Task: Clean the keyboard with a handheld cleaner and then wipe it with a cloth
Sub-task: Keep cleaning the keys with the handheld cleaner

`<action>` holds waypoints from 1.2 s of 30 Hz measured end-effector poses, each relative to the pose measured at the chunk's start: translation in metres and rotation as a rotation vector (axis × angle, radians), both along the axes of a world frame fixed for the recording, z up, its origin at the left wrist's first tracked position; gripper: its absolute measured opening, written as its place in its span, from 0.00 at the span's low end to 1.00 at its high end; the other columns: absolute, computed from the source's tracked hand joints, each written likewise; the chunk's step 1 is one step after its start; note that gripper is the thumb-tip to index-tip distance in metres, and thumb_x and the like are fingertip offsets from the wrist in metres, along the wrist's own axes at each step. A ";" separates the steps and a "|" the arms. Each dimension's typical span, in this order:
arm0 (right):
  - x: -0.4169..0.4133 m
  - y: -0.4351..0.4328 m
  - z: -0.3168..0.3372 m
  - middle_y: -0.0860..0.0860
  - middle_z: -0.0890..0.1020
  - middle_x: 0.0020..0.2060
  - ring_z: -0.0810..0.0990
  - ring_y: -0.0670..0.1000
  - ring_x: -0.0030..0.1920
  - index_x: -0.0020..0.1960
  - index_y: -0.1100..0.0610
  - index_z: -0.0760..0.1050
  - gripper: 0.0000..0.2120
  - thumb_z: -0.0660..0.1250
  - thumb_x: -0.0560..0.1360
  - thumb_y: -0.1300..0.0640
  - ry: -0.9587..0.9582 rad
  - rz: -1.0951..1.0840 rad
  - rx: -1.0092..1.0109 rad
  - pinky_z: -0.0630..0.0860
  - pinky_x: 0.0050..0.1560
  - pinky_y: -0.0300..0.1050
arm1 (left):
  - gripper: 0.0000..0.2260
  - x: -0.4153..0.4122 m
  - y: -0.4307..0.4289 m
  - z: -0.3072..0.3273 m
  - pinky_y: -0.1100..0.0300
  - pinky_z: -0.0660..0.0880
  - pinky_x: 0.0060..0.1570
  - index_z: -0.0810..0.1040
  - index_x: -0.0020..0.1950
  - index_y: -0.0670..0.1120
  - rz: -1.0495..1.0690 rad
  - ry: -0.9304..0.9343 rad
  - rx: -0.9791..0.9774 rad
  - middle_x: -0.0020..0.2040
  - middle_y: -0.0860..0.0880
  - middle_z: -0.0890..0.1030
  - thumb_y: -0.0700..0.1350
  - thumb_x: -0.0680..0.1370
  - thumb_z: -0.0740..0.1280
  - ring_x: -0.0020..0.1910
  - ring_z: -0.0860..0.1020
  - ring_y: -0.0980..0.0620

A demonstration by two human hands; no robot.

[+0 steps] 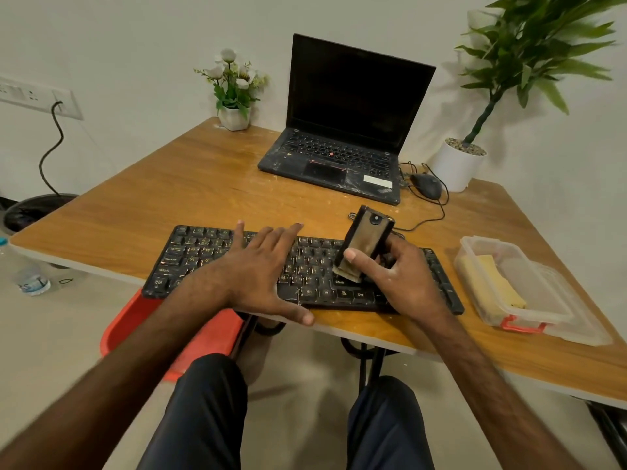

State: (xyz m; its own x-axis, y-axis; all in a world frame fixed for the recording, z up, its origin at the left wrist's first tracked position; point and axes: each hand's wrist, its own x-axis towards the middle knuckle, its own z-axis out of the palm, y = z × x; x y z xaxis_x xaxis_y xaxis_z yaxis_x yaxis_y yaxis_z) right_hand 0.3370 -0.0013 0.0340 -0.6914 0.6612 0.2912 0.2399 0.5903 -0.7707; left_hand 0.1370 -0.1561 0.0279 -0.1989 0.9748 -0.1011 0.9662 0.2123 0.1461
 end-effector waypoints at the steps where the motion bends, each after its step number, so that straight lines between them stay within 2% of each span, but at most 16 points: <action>1: -0.003 -0.002 -0.001 0.41 0.83 0.47 0.80 0.36 0.46 0.57 0.50 0.80 0.22 0.70 0.69 0.38 -0.017 0.029 0.013 0.73 0.41 0.28 | 0.66 0.001 0.002 0.001 0.30 0.34 0.73 0.28 0.79 0.49 -0.009 0.011 -0.021 0.83 0.45 0.44 0.84 0.58 0.58 0.81 0.44 0.44; 5: -0.015 0.005 0.000 0.43 0.82 0.51 0.80 0.41 0.49 0.58 0.48 0.78 0.21 0.70 0.70 0.38 -0.091 0.015 0.141 0.76 0.48 0.39 | 0.66 0.003 0.006 0.000 0.29 0.35 0.73 0.32 0.80 0.49 -0.010 0.081 0.000 0.82 0.45 0.51 0.84 0.56 0.59 0.81 0.49 0.45; 8: -0.018 0.022 0.007 0.47 0.83 0.53 0.80 0.45 0.52 0.61 0.52 0.78 0.24 0.70 0.71 0.39 -0.097 -0.074 0.183 0.79 0.52 0.48 | 0.66 0.004 0.003 -0.002 0.30 0.34 0.72 0.36 0.80 0.47 -0.011 0.092 0.031 0.81 0.46 0.53 0.84 0.56 0.58 0.81 0.51 0.46; 11: -0.016 0.006 0.006 0.46 0.82 0.52 0.79 0.44 0.50 0.60 0.51 0.78 0.25 0.70 0.70 0.36 -0.094 0.004 0.166 0.78 0.49 0.43 | 0.67 0.004 0.003 -0.002 0.31 0.33 0.72 0.36 0.80 0.47 -0.016 0.097 0.064 0.80 0.46 0.56 0.85 0.56 0.58 0.80 0.53 0.46; 13: -0.017 -0.009 0.000 0.44 0.81 0.50 0.78 0.44 0.49 0.59 0.49 0.78 0.25 0.67 0.70 0.33 -0.116 0.113 0.249 0.75 0.47 0.41 | 0.67 0.004 0.003 -0.002 0.31 0.32 0.72 0.37 0.80 0.47 -0.024 0.100 0.083 0.80 0.46 0.57 0.85 0.55 0.58 0.80 0.55 0.46; 15: -0.024 -0.003 -0.002 0.45 0.80 0.51 0.77 0.46 0.50 0.60 0.49 0.77 0.27 0.65 0.71 0.32 -0.155 0.071 0.305 0.75 0.49 0.44 | 0.66 0.003 0.001 -0.003 0.32 0.30 0.72 0.38 0.80 0.47 -0.036 0.099 0.099 0.80 0.46 0.59 0.86 0.55 0.57 0.79 0.56 0.47; 17: -0.029 0.016 0.004 0.47 0.80 0.53 0.76 0.47 0.51 0.61 0.49 0.76 0.27 0.66 0.71 0.32 -0.197 -0.048 0.309 0.76 0.52 0.48 | 0.66 0.002 0.001 -0.003 0.32 0.30 0.72 0.40 0.79 0.47 -0.041 0.104 0.119 0.79 0.46 0.60 0.86 0.55 0.55 0.79 0.58 0.47; 19: -0.030 0.024 0.006 0.47 0.80 0.53 0.77 0.47 0.51 0.61 0.50 0.76 0.26 0.66 0.71 0.33 -0.183 -0.075 0.289 0.78 0.52 0.51 | 0.66 0.002 0.000 -0.003 0.32 0.30 0.72 0.40 0.79 0.47 -0.044 0.111 0.128 0.79 0.46 0.60 0.86 0.54 0.54 0.79 0.58 0.48; 23: -0.021 -0.012 0.003 0.42 0.78 0.50 0.73 0.41 0.49 0.61 0.49 0.76 0.27 0.66 0.70 0.33 -0.158 0.114 0.327 0.71 0.48 0.36 | 0.65 0.002 0.000 -0.004 0.32 0.30 0.72 0.40 0.79 0.48 -0.039 0.089 0.142 0.79 0.46 0.61 0.86 0.55 0.56 0.79 0.58 0.48; 26: -0.027 0.000 0.004 0.45 0.77 0.52 0.73 0.44 0.50 0.63 0.50 0.75 0.28 0.65 0.72 0.33 -0.240 0.036 0.423 0.71 0.47 0.40 | 0.65 0.001 -0.002 -0.005 0.32 0.31 0.72 0.40 0.79 0.47 -0.046 0.093 0.160 0.78 0.46 0.62 0.86 0.55 0.54 0.78 0.60 0.48; 28: -0.030 0.019 0.007 0.47 0.79 0.53 0.74 0.46 0.50 0.62 0.51 0.75 0.29 0.64 0.72 0.32 -0.270 -0.078 0.394 0.75 0.49 0.46 | 0.65 0.001 -0.003 -0.005 0.32 0.31 0.72 0.42 0.79 0.47 -0.048 0.101 0.170 0.78 0.46 0.63 0.87 0.55 0.53 0.78 0.61 0.48; 30: -0.028 0.021 0.007 0.47 0.80 0.53 0.76 0.47 0.50 0.62 0.51 0.76 0.29 0.64 0.71 0.31 -0.229 -0.059 0.334 0.77 0.51 0.50 | 0.65 0.001 -0.003 -0.004 0.32 0.32 0.72 0.42 0.79 0.46 -0.045 0.105 0.171 0.77 0.46 0.64 0.87 0.55 0.54 0.78 0.61 0.48; 34: -0.011 -0.011 0.000 0.44 0.78 0.51 0.75 0.43 0.50 0.61 0.50 0.76 0.29 0.64 0.70 0.31 -0.197 0.097 0.290 0.72 0.46 0.39 | 0.65 0.002 -0.003 -0.005 0.32 0.32 0.73 0.42 0.79 0.47 -0.047 0.110 0.171 0.78 0.46 0.63 0.86 0.56 0.55 0.78 0.61 0.48; 36: -0.015 0.000 0.001 0.44 0.77 0.51 0.74 0.44 0.49 0.61 0.49 0.75 0.28 0.63 0.71 0.31 -0.218 0.023 0.352 0.73 0.46 0.40 | 0.65 0.002 -0.004 -0.006 0.32 0.33 0.73 0.43 0.80 0.46 -0.052 0.128 0.177 0.77 0.46 0.65 0.87 0.56 0.54 0.77 0.62 0.48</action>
State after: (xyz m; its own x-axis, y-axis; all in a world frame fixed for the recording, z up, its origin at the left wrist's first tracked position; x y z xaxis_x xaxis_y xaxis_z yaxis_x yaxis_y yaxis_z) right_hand 0.3220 -0.0015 0.0349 -0.7755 0.5310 0.3415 0.3591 0.8159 -0.4532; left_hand 0.1386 -0.1597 0.0222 -0.1486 0.9843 0.0952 0.9882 0.1442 0.0521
